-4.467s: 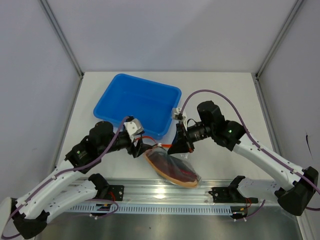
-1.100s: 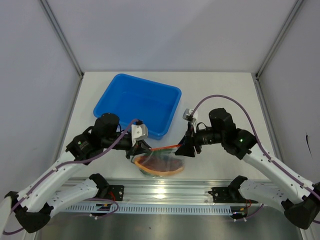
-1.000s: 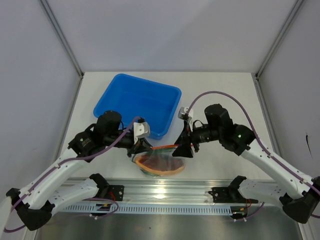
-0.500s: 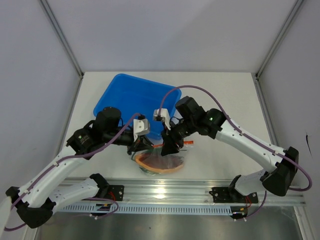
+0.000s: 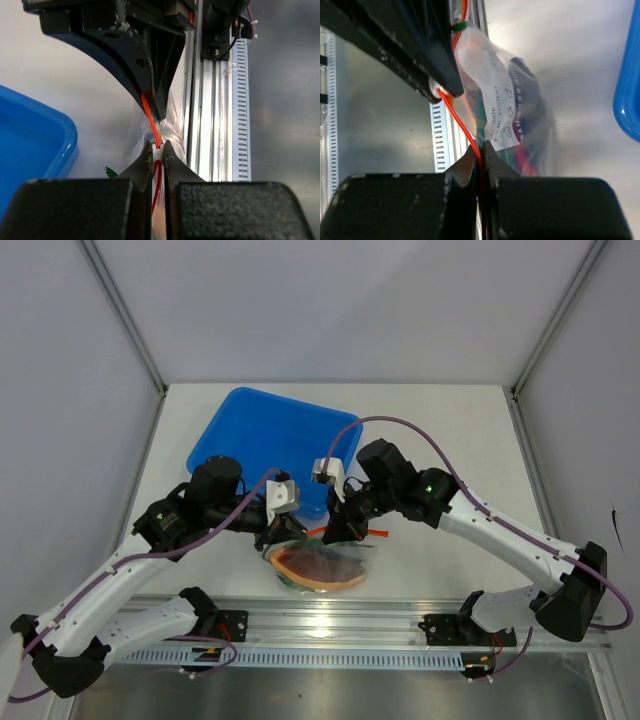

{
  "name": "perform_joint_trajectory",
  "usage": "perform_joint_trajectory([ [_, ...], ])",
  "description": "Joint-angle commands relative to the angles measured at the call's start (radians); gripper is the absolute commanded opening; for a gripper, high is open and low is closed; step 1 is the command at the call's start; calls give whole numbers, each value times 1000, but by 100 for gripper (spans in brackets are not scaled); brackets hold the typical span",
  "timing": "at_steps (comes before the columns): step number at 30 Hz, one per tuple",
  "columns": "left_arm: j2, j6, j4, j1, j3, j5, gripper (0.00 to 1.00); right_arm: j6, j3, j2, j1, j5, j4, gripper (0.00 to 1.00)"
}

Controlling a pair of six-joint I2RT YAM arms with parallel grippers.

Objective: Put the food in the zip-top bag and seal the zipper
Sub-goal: Zip the zipper food storage bag at the center of the board.

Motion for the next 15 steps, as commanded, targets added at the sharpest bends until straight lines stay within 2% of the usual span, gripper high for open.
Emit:
perform_joint_trajectory([
  [1, -56, 7, 52, -4, -5, 14, 0, 34, -60, -65, -15, 68, 42, 0],
  [3, -56, -4, 65, -4, -11, 17, 1, 44, -69, -73, -14, 57, 65, 0],
  [5, -58, -19, 91, -4, -11, 26, 12, 50, -72, -74, -10, 47, 73, 0],
  [6, -63, -30, 104, -4, -13, 28, 24, 50, -74, -74, -10, 40, 76, 0],
  [7, -79, -45, 140, -4, -17, 17, 48, 48, -72, -74, -9, 28, 76, 0],
  [9, -107, -56, 173, -4, -31, 5, 63, 41, -69, -76, -9, 16, 70, 0],
  [10, -144, -79, 212, -4, -42, -38, 83, 37, -69, -76, -9, 8, 65, 0],
  [11, -165, -85, 231, -4, -48, -64, 96, 34, -72, -77, -9, 2, 67, 0],
  [12, -188, -94, 252, -4, -59, -94, 99, 33, -75, -79, -9, -2, 67, 0],
  [13, -235, -113, 272, -4, -74, -180, 99, 33, -78, -82, -9, -9, 67, 0],
  [15, -274, -117, 308, -4, -94, -251, 99, 33, -86, -88, -9, -18, 76, 0],
])
